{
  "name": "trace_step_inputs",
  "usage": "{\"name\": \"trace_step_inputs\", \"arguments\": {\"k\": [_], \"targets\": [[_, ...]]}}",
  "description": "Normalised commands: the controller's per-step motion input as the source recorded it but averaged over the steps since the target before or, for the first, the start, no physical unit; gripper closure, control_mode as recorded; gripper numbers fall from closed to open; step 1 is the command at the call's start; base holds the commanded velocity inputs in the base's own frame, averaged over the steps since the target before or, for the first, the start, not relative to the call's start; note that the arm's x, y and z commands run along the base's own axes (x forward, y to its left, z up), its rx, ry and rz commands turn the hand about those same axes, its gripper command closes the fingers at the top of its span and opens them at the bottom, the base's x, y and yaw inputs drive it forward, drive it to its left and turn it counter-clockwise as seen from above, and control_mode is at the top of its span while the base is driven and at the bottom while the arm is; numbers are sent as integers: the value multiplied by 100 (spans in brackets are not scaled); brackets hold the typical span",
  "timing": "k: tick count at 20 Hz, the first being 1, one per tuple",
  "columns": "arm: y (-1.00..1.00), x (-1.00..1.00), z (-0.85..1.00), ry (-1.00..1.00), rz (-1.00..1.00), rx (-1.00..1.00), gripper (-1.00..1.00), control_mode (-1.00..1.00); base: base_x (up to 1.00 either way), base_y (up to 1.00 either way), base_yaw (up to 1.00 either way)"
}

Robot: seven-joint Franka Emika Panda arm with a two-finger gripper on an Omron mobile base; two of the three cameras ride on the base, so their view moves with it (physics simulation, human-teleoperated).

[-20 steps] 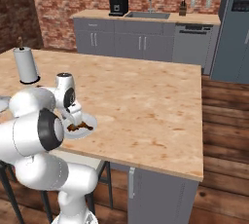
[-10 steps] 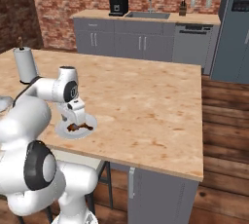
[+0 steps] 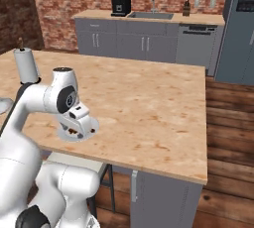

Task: Take the chicken drumsticks from the pan and place one on each plate on the dining counter.

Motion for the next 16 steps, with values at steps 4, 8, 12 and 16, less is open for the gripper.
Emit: {"name": "trace_step_inputs", "arguments": {"k": [4,8,12,16], "targets": [[-32,-63,56,0,12,0,-100,-100,0,0,0],[-25,-58,51,0,10,0,-100,-100,0,0,0],[-16,-54,53,2,14,1,-100,-100,0,0,0],[-4,-44,32,1,6,8,-100,-100,0,0,0]]}}
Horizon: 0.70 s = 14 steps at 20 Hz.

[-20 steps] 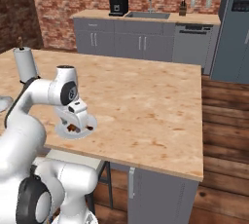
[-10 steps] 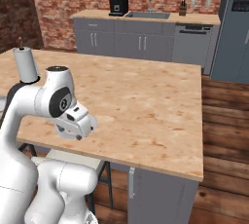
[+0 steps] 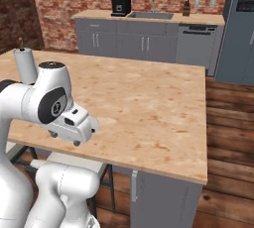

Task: Take the chicken drumsticks from the pan and place one on each plate on the dining counter.

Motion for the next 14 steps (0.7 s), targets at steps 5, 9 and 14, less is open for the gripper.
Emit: {"name": "trace_step_inputs", "arguments": {"k": [5,9,14], "targets": [[0,-2,0,-2,-1,0,-100,100,0,0,0],[0,0,0,0,0,0,-100,100,-6,-24,-9],[0,0,0,0,0,0,-100,100,-13,-75,-24]]}}
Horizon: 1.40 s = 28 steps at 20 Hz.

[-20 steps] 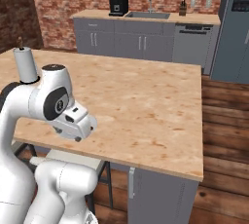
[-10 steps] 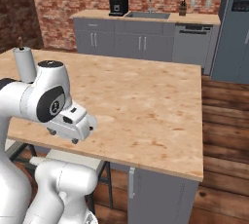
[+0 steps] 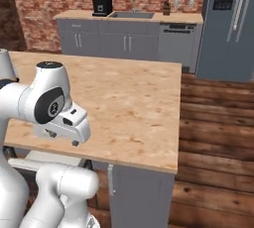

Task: Take the chicken drumsticks from the pan and place one on each plate on the dining counter.

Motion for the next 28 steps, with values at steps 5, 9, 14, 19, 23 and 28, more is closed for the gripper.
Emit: {"name": "trace_step_inputs", "arguments": {"k": [5,9,14,19,23,28], "targets": [[0,0,0,0,0,0,-100,100,-7,-98,-17],[0,0,0,0,0,0,-100,100,-4,-100,-13],[0,0,0,0,0,0,-100,100,-7,-100,-16],[0,0,0,0,0,0,-100,100,-6,-100,-19],[0,0,0,0,0,0,-100,100,0,-92,-36],[0,0,0,0,0,0,-100,100,3,-35,-84]]}}
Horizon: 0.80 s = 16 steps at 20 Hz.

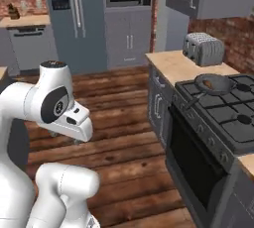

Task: Take the chicken drumsticks from the pan and place one on each plate on the dining counter.

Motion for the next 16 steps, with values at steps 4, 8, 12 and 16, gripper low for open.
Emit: {"name": "trace_step_inputs", "arguments": {"k": [4,8,12,16], "targets": [[0,0,0,0,0,0,-100,100,0,-1,-100],[0,0,0,0,0,0,-100,100,0,0,-100],[0,0,0,0,0,0,-100,100,38,26,-86],[0,0,0,0,0,0,-100,100,80,60,-10]]}}
